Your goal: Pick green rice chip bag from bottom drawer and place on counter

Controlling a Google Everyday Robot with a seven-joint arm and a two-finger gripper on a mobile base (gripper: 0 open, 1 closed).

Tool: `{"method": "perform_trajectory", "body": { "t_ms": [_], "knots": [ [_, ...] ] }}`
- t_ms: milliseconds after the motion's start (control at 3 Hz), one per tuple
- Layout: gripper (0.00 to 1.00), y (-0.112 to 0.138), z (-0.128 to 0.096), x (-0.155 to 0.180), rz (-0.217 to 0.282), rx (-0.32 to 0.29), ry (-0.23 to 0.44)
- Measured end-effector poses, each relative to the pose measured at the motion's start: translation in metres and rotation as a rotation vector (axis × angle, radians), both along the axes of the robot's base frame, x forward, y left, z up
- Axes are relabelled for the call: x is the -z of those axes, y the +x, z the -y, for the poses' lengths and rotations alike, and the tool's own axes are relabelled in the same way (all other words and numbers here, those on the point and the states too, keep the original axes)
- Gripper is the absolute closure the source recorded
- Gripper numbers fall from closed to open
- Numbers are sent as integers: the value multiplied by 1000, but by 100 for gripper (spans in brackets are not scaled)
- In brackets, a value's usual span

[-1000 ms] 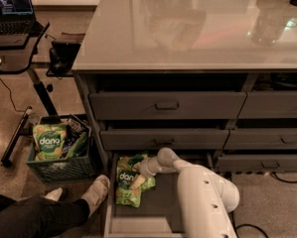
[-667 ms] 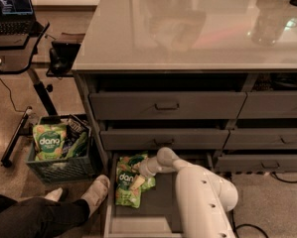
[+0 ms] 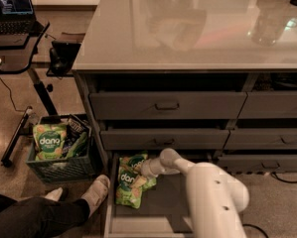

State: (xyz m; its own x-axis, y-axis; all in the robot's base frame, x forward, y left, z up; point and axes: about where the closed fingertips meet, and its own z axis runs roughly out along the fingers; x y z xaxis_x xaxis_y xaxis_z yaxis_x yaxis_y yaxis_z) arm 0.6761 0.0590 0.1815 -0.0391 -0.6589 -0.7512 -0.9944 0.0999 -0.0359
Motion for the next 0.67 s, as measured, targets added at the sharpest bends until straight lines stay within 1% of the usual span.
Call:
{"method": "perform_trajectory", "body": {
  "t_ms": [333, 667],
  "knots": [
    [100, -15, 17, -47, 50, -12, 15],
    [100, -35, 28, -80, 72, -33, 48]
  ]
}}
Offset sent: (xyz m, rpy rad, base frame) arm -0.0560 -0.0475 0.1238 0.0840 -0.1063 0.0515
